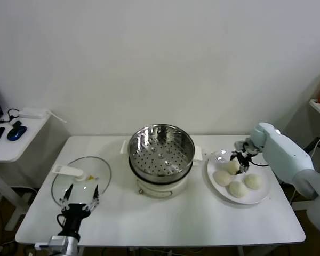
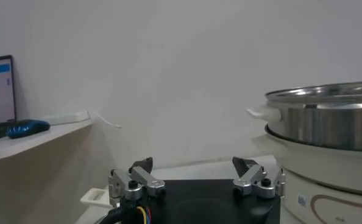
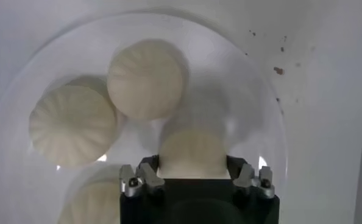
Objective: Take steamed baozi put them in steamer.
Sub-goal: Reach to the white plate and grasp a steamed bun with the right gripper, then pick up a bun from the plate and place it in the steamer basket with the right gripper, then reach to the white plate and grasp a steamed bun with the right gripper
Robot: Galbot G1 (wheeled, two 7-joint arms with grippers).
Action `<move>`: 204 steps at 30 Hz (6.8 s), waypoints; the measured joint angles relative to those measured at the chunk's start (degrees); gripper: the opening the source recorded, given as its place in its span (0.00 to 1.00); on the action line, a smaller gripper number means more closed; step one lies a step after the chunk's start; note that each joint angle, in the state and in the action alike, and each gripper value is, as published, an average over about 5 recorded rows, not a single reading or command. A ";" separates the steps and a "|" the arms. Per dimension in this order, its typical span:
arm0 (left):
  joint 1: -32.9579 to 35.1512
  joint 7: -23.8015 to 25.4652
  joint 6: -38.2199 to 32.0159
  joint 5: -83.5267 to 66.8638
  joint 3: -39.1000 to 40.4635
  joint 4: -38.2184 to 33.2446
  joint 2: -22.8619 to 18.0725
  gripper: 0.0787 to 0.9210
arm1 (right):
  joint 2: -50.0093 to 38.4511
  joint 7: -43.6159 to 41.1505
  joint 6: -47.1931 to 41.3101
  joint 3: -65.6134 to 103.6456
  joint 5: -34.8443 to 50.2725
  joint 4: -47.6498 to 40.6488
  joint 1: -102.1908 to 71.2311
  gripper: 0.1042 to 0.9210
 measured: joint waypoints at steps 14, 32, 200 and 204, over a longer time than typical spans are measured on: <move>0.51 -0.05 -0.38 -0.02 -0.26 0.03 -0.06 0.88 | -1.97 -0.86 -0.31 -2.12 1.94 3.78 1.78 0.73; 1.11 -0.16 -0.58 0.26 -0.16 -0.35 -0.32 0.88 | -9.33 -2.44 1.95 -20.24 11.71 28.39 20.58 0.74; 2.93 -3.10 0.66 -2.36 -1.30 -1.24 0.17 0.88 | -6.65 2.54 -20.08 -28.78 29.51 19.53 7.87 0.78; 2.91 -3.12 0.71 -2.34 -1.31 -1.25 0.16 0.88 | -6.67 2.42 -19.99 -28.67 29.50 19.39 7.88 0.76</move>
